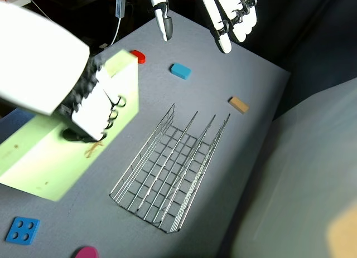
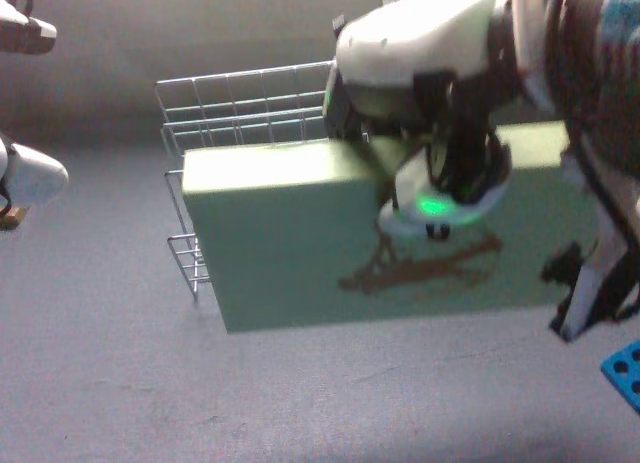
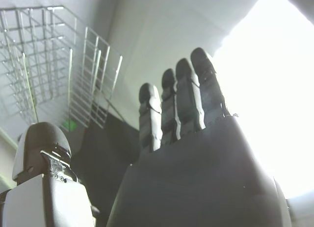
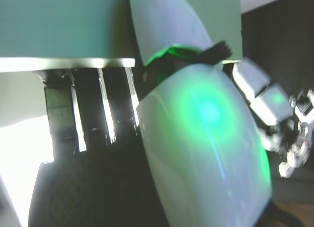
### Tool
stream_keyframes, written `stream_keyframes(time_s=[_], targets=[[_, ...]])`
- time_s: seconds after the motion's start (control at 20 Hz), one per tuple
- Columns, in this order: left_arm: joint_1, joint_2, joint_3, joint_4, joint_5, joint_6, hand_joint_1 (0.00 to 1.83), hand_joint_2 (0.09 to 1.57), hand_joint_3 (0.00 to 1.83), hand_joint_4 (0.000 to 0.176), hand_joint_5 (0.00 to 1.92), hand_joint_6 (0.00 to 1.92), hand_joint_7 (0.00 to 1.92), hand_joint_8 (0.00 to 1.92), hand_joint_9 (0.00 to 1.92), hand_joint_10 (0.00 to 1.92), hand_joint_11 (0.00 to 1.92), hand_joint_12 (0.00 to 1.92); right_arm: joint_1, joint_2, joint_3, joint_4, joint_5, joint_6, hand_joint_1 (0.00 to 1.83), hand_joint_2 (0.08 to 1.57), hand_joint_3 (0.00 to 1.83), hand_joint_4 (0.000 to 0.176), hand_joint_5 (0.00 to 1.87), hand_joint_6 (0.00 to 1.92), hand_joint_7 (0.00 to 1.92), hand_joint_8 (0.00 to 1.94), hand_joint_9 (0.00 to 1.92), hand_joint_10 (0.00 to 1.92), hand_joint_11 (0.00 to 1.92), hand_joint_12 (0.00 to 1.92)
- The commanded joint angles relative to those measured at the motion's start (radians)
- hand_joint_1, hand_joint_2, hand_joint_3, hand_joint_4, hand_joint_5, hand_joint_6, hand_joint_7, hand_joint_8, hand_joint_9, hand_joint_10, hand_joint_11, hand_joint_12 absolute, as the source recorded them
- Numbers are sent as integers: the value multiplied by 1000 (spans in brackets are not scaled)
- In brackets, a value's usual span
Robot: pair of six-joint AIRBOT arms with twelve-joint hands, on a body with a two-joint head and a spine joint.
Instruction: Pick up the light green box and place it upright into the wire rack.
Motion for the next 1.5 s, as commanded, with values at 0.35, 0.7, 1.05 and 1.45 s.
stream_keyframes(time_s=[0.35,0.7,1.05,1.45], targets=[[-18,-1,-6,64,-49,3,483,1085,5,84,217,0,139,0,124,0,0,379,40,-53,65,-234,104,-4,1347,1202,1,0,760,1114,852,1242,731,1576,639,1636],[-20,-3,-7,60,-49,3,467,1100,4,85,194,0,125,0,126,0,0,414,4,-160,175,-300,134,43,1346,1207,0,0,750,1135,837,1259,731,1579,676,1631],[-20,-3,-5,60,-49,9,460,1101,2,85,200,2,121,0,118,0,0,438,-37,-230,238,-319,149,48,1342,1215,1,0,723,1175,817,1286,728,1585,675,1632],[-20,-3,-6,60,-49,11,459,1103,1,84,202,6,126,2,124,1,0,416,-78,-263,283,-333,166,66,1195,1205,0,0,785,1163,855,1358,735,1392,687,1620]])
